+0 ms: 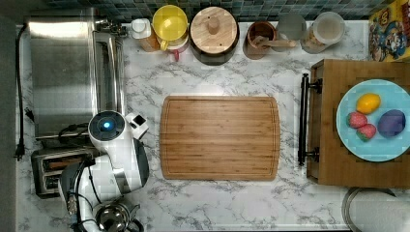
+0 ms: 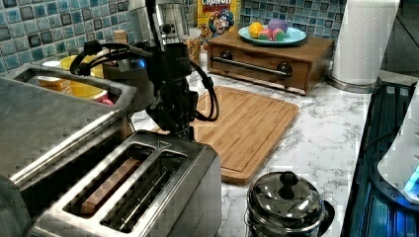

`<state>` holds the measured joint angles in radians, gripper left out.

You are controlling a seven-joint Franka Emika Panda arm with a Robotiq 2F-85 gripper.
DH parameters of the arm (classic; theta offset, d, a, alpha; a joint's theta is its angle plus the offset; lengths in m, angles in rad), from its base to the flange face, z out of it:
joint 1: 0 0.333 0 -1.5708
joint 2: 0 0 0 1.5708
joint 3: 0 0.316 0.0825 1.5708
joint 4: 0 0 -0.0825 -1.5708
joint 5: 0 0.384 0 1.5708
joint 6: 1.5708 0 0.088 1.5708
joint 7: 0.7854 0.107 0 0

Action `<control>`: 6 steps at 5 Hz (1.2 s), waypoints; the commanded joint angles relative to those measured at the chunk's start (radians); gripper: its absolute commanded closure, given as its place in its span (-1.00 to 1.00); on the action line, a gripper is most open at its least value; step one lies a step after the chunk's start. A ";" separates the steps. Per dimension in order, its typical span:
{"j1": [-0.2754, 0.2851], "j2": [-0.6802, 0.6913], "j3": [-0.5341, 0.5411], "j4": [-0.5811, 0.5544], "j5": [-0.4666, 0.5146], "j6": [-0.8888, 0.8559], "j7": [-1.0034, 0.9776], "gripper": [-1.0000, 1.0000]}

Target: Turn on the toaster.

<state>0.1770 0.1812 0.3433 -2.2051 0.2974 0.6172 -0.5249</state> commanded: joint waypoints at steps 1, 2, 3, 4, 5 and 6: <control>-0.021 0.129 -0.018 -0.124 -0.051 0.107 0.026 1.00; -0.024 0.130 -0.015 -0.124 -0.052 0.107 0.027 1.00; -0.022 0.130 -0.016 -0.124 -0.052 0.107 0.026 1.00; -0.022 0.130 -0.016 -0.124 -0.052 0.107 0.026 1.00; -0.022 0.130 -0.016 -0.124 -0.052 0.107 0.026 1.00; -0.020 0.130 -0.018 -0.124 -0.051 0.107 0.025 1.00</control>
<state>0.1615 0.1823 0.3582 -2.2070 0.2930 0.6250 -0.5249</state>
